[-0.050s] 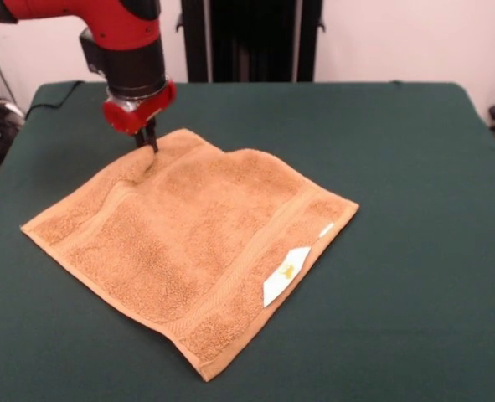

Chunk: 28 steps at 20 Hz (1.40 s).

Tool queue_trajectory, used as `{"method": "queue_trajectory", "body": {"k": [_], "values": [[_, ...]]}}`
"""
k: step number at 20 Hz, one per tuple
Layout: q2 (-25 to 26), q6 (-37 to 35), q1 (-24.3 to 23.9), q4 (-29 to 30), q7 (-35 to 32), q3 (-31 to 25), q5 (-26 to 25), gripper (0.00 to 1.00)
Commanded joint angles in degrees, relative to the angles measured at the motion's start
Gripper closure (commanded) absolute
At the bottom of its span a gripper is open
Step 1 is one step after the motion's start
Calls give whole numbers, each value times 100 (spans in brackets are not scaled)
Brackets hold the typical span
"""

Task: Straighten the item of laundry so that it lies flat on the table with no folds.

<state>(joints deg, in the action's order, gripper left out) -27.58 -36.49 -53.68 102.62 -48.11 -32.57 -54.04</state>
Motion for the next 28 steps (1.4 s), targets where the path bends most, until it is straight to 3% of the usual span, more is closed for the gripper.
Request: {"method": "queue_trajectory", "body": {"k": [1,7,10,15,18,20,21,28], "values": [[1025,-608,334,501,2452,-610,-447,100],[1062,-737,415,418,2925,-502,-264,100],[1044,-669,458,399,2812,-427,-203,100],[973,58,401,341,1237,-123,61,100],[1045,222,256,367,1353,-228,54,100],[1017,261,312,329,1085,-145,125,100],[992,310,344,320,971,-109,128,0],[862,629,507,318,615,55,3,0]]}}
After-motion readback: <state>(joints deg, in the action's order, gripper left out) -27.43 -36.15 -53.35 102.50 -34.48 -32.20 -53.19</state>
